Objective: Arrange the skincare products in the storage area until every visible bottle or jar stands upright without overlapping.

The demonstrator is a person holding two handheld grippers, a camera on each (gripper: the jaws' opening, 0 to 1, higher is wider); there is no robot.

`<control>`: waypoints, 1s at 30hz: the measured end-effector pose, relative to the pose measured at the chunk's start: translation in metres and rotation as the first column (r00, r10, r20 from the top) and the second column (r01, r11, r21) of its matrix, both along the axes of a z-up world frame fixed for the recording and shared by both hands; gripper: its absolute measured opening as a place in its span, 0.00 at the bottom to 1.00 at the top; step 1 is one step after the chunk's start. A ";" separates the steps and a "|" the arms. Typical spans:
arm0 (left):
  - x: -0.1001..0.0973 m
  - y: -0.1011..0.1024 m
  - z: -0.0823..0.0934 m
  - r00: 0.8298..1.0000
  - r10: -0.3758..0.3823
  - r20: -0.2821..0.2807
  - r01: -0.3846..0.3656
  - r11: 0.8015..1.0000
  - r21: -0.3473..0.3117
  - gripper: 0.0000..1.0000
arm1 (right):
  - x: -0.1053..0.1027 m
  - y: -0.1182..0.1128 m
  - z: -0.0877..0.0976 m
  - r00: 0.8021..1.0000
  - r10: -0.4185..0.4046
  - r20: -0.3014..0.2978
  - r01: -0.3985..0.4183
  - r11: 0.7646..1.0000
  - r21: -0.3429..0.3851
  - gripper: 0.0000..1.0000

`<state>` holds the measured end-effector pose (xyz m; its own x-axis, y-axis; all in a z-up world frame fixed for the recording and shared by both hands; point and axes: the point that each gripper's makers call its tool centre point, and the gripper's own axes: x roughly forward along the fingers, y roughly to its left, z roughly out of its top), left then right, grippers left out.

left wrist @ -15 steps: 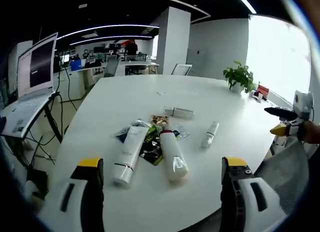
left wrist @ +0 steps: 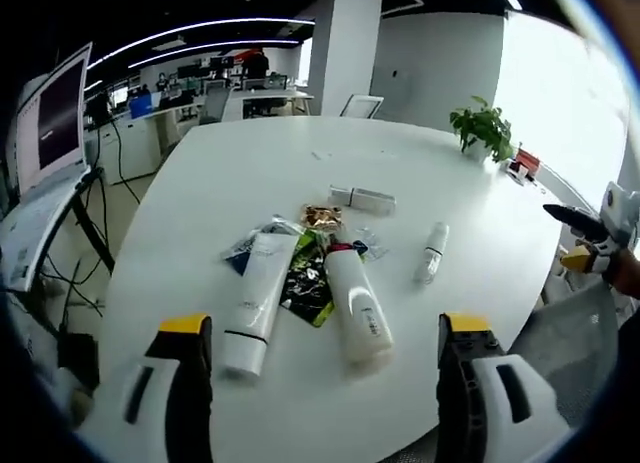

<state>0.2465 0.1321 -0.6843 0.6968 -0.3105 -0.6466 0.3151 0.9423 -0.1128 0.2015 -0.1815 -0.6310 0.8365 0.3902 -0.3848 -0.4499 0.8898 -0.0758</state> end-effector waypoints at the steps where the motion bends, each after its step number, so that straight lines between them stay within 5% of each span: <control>1: 0.003 -0.002 -0.002 1.000 -0.006 -0.009 0.006 1.000 0.006 0.88 | 0.000 0.000 0.000 1.000 0.000 0.000 0.000 1.000 0.000 0.94; 9: 0.026 -0.034 -0.015 0.993 -0.086 -0.079 0.090 0.994 0.054 0.85 | 0.000 0.000 0.000 1.000 -0.001 -0.001 0.001 1.000 0.001 0.94; 17: 0.046 -0.046 -0.023 0.983 -0.134 -0.122 0.145 0.986 0.086 0.86 | 0.001 -0.001 0.000 1.000 -0.004 0.001 0.004 1.000 -0.004 0.94; 30: 0.062 -0.059 -0.049 0.942 -0.159 -0.294 0.211 0.965 0.154 0.72 | 0.001 -0.004 -0.001 1.000 -0.022 0.000 0.022 1.000 -0.019 0.92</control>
<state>0.3088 0.0735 -0.7332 0.4234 -0.2763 -0.8628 0.4668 0.8828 -0.0537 0.2027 -0.1852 -0.6320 0.8447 0.3646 -0.3918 -0.4304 0.8979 -0.0923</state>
